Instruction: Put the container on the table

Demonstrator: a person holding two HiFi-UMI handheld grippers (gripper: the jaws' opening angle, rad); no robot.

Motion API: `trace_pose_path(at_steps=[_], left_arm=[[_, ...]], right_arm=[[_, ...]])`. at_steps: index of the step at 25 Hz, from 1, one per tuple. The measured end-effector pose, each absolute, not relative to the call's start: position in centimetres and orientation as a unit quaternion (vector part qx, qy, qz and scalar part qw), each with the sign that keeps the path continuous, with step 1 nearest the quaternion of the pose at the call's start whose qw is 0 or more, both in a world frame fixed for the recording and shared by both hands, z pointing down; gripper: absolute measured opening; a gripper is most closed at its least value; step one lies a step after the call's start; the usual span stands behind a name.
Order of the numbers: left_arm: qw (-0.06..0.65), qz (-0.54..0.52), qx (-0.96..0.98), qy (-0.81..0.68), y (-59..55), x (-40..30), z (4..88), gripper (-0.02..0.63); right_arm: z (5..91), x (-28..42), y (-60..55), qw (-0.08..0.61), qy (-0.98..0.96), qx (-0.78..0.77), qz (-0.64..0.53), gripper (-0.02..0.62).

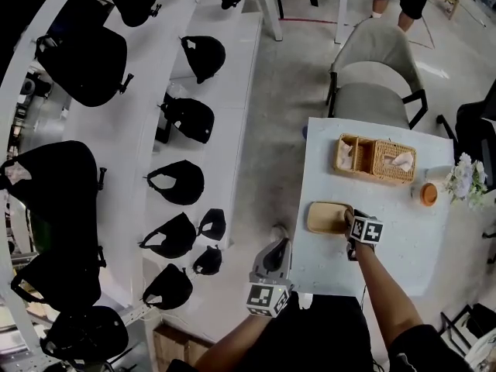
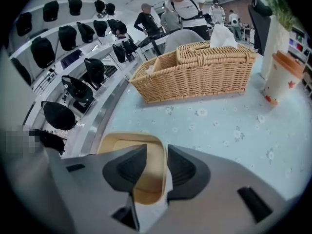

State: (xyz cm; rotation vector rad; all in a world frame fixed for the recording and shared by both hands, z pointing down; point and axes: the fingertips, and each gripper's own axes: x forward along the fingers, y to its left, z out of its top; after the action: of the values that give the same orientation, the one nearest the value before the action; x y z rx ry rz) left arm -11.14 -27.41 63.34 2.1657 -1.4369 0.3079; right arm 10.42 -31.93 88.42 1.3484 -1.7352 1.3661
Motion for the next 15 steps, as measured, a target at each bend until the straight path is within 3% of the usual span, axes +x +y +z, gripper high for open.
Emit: trace_pose_path(at_steps=[3,15], left_arm=[[0.254,0.109,0.802,-0.530,-27.5,-10.2,63.1,0.012],[0.238,0.098,0.809,-0.528,-25.3,-6.4,60.9,0.012]], right_arm=[[86.8,10.2,-31.3,0.272,-0.670,0.486,0.491,0.152],[80.2,11.6,-27.4,0.265,-0.732,0.454,0.434,0.140]])
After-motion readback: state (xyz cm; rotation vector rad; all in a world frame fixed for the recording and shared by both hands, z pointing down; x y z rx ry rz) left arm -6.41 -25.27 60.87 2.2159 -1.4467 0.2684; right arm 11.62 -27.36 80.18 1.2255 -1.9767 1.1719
